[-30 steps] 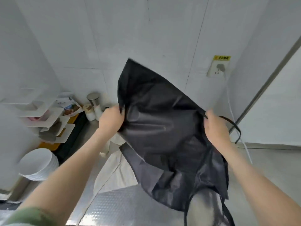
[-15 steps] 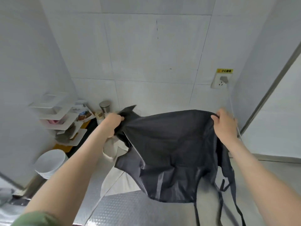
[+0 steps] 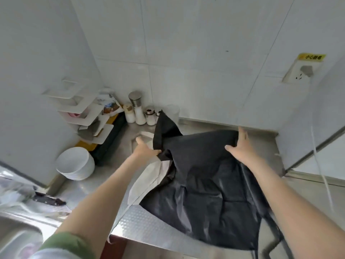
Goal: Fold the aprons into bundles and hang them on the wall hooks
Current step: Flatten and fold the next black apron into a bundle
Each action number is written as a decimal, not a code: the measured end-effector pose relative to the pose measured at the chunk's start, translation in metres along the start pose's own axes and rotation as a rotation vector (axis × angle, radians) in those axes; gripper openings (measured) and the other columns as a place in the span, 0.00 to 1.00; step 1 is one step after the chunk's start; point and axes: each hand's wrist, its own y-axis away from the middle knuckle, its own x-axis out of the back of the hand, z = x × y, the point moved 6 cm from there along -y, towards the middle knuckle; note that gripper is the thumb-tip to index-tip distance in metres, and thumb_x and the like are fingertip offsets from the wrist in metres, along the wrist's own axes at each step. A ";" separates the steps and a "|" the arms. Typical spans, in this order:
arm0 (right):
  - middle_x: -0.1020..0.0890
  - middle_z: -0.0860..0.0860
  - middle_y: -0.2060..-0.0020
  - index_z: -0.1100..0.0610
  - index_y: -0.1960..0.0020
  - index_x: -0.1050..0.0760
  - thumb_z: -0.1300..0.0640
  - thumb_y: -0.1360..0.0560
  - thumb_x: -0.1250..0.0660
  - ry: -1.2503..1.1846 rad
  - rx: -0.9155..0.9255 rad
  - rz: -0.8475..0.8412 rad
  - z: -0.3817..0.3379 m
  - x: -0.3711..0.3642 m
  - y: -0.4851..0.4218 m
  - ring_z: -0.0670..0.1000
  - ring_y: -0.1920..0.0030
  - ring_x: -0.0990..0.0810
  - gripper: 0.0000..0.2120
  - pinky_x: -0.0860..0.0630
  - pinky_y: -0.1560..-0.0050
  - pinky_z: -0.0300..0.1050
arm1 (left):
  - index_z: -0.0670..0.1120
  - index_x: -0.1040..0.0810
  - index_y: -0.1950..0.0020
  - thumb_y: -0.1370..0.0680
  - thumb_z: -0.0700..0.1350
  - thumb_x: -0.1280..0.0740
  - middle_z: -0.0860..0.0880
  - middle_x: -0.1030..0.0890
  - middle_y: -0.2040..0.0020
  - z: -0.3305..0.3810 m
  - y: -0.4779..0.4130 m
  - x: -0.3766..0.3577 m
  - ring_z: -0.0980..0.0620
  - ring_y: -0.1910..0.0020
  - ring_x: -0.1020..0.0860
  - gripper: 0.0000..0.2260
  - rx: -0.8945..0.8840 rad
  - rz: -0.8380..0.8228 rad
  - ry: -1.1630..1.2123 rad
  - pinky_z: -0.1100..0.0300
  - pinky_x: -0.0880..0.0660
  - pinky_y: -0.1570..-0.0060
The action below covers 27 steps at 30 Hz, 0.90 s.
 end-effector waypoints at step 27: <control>0.67 0.52 0.24 0.43 0.24 0.68 0.35 0.22 0.46 0.654 0.269 -0.572 0.020 -0.234 0.039 0.52 0.25 0.70 0.39 0.67 0.26 0.58 | 0.43 0.34 0.34 0.26 0.62 0.33 0.45 0.29 0.37 -0.064 -0.066 -0.027 0.43 0.37 0.31 0.30 -0.344 0.168 -0.491 0.48 0.30 0.40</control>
